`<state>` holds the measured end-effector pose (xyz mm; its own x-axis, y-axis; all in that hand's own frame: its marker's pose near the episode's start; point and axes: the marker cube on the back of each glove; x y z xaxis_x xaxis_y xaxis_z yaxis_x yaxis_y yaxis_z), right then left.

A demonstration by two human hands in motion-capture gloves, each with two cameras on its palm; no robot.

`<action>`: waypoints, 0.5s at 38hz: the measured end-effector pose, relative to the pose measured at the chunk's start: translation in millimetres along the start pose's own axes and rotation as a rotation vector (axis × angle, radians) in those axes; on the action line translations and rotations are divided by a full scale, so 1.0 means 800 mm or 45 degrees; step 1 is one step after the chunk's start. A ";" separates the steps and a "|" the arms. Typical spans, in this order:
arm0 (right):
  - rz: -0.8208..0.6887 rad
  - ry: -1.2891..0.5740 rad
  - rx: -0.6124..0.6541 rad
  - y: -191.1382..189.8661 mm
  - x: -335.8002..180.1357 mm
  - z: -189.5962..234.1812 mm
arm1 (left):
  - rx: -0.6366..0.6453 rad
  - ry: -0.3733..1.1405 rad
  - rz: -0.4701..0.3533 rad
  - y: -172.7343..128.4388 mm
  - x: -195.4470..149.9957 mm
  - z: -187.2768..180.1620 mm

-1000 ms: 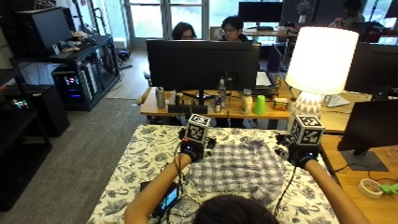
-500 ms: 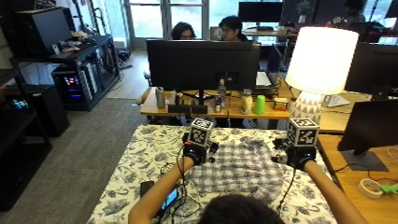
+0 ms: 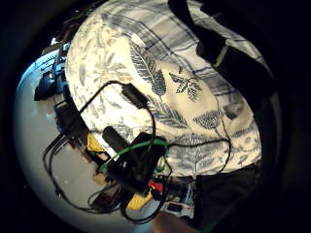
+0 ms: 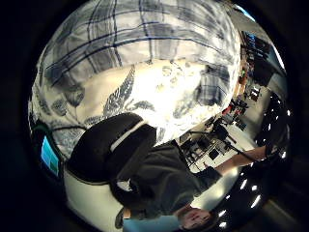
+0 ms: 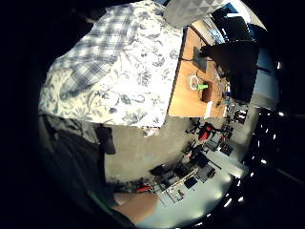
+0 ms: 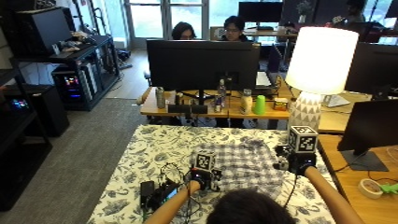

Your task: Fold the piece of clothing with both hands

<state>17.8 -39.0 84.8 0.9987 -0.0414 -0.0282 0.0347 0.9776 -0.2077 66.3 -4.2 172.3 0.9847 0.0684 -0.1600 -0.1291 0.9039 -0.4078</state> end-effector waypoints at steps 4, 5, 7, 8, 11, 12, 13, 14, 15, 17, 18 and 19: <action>0.010 0.008 -0.042 -0.007 0.007 0.018 | -0.015 0.023 -0.032 -0.020 -0.001 0.017; 0.007 0.009 -0.049 -0.008 0.008 0.021 | -0.019 0.020 -0.023 -0.025 -0.001 0.019; -0.009 0.007 -0.062 -0.008 0.009 0.027 | -0.012 -0.006 -0.004 -0.030 0.001 0.022; -0.015 0.005 -0.070 -0.010 0.009 0.030 | 0.014 -0.029 -0.005 -0.033 0.001 0.022; -0.020 0.000 -0.099 -0.021 0.015 0.046 | 0.189 -0.117 -0.053 -0.044 -0.001 0.014; -0.021 -0.001 -0.108 -0.024 0.015 0.051 | 0.275 -0.148 -0.067 -0.050 -0.002 0.009; -0.024 -0.002 -0.118 -0.026 0.014 0.056 | 0.361 -0.174 -0.076 -0.056 -0.003 0.004; -0.032 -0.003 -0.130 -0.027 0.013 0.061 | 0.433 -0.193 -0.080 -0.062 -0.004 0.000; -0.044 -0.003 -0.145 -0.028 0.010 0.066 | 0.479 -0.202 -0.082 -0.065 -0.004 -0.004; -0.071 0.006 -0.177 -0.029 0.005 0.079 | 0.505 -0.195 -0.075 -0.067 -0.003 -0.008; -0.082 0.017 -0.189 -0.030 0.002 0.086 | 0.501 -0.186 -0.069 -0.067 -0.002 -0.010; -0.090 0.032 -0.199 -0.033 0.001 0.093 | 0.493 -0.178 -0.065 -0.066 -0.001 -0.013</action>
<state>20.2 -49.3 162.9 0.9928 -0.1158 -0.0318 0.0968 0.9281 -0.3595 71.0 -56.1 184.9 0.9985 0.0521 -0.0139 -0.0526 0.9978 -0.0398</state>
